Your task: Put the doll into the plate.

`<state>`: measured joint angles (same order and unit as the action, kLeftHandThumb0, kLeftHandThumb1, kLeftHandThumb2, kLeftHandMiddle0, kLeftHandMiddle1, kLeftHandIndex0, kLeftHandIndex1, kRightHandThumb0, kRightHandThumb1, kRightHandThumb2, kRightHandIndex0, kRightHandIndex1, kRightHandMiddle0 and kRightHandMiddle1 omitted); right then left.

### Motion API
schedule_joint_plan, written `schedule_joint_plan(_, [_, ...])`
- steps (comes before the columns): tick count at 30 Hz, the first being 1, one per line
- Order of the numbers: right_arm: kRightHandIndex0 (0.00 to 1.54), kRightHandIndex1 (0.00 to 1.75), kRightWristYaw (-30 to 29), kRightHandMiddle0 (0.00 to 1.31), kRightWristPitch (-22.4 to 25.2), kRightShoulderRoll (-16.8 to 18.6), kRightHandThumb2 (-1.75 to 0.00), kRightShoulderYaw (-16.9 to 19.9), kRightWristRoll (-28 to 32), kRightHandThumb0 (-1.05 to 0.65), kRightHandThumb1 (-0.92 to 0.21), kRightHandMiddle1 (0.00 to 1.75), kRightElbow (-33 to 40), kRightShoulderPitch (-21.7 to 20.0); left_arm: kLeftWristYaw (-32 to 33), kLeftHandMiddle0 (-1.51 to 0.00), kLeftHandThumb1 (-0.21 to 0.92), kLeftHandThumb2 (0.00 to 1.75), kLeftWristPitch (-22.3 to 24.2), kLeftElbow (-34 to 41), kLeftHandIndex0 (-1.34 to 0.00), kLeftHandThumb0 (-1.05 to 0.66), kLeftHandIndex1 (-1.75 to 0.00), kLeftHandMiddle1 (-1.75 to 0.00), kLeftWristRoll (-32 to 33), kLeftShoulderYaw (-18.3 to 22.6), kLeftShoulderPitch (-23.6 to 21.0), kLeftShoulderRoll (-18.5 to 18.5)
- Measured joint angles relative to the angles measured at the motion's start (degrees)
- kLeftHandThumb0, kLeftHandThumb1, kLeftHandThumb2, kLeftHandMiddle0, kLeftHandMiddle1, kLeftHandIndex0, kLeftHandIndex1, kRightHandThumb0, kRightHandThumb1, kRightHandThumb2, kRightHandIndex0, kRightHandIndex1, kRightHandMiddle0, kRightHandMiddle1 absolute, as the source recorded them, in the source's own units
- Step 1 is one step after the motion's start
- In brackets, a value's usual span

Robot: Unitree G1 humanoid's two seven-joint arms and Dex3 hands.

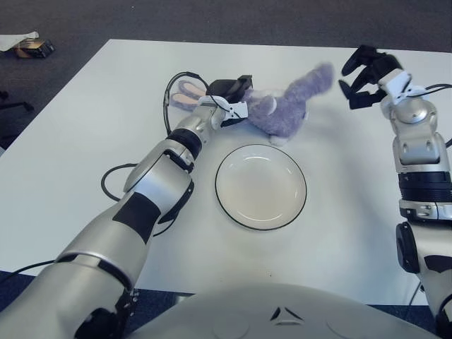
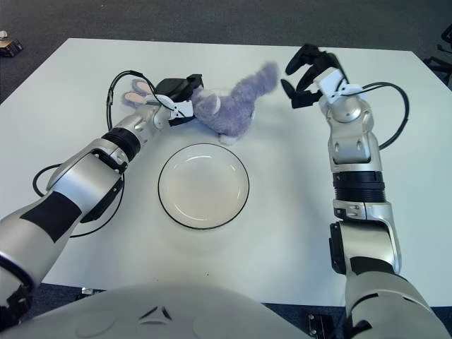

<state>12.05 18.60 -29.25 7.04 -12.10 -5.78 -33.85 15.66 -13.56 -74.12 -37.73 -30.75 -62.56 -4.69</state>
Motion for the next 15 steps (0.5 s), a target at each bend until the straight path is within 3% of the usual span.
schedule_joint_plan(3, [0.36,1.7,-0.44,0.1,3.36,0.24,-0.82,2.63,2.45,-0.01,-0.73,1.75,-0.03,-1.21,0.83,-0.99,-0.12,1.74,-0.45,0.05,-0.73,0.0,-1.75,-1.55,-0.02,0.01,0.3,-0.41])
schedule_joint_plan(6, [0.36,1.71,-1.28,0.16,4.8,0.52,-0.62,5.05,4.78,-0.24,-0.86,1.75,-0.55,-2.03,1.88,-0.99,-0.12,1.74,-1.03,0.25,-0.73,0.0,-1.75,-1.55,-0.02,0.01,0.83,-0.71])
schedule_joint_plan(15, [0.44,1.65,-1.97,0.2,-0.16,1.17,-0.52,10.1,11.11,-0.35,-0.92,1.75,-10.63,-2.1,3.87,-0.99,-0.11,1.72,-2.88,1.59,-0.71,0.0,-1.75,-1.54,0.68,0.75,2.53,-1.7])
